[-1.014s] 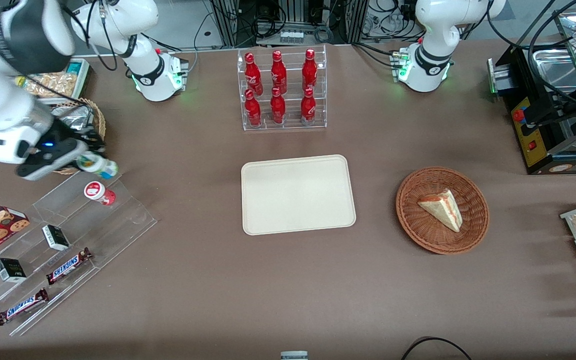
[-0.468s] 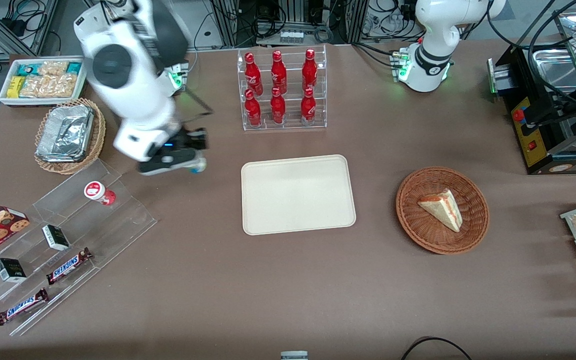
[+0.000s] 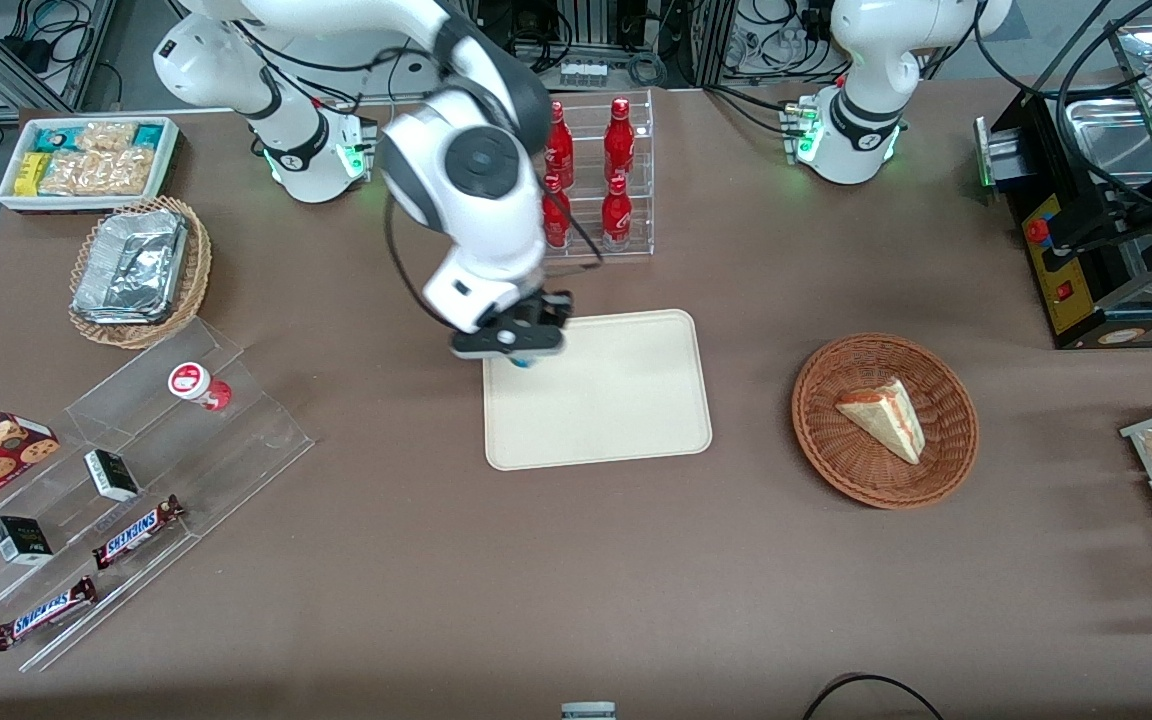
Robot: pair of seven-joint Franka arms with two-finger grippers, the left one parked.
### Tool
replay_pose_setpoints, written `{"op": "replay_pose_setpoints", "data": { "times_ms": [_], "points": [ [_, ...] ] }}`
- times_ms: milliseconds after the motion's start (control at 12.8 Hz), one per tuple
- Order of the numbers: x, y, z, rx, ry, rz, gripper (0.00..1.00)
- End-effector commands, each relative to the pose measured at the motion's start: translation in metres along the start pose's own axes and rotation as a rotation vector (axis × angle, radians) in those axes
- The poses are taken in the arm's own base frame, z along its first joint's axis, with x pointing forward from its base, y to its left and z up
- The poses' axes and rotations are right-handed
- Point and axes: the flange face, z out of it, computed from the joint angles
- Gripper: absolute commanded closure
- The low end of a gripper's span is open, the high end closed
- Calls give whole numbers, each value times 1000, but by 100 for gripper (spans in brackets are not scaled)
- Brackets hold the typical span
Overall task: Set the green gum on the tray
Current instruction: 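Carry the gum bottle over the cream tray with the right gripper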
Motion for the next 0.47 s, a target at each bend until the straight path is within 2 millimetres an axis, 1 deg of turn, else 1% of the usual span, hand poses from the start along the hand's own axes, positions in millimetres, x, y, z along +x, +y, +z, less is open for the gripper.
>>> {"op": "replay_pose_setpoints", "data": {
  "times_ms": [0,78,156,312,390],
  "points": [
    [-5,-36,36,47,3,50,100],
    [-13,-48,50,54,4,42,100],
    [-12,-51,59,63,19,67,100],
    [-15,-58,85,70,32,101,100],
    [-24,-66,94,69,31,85,100]
  ]
}}
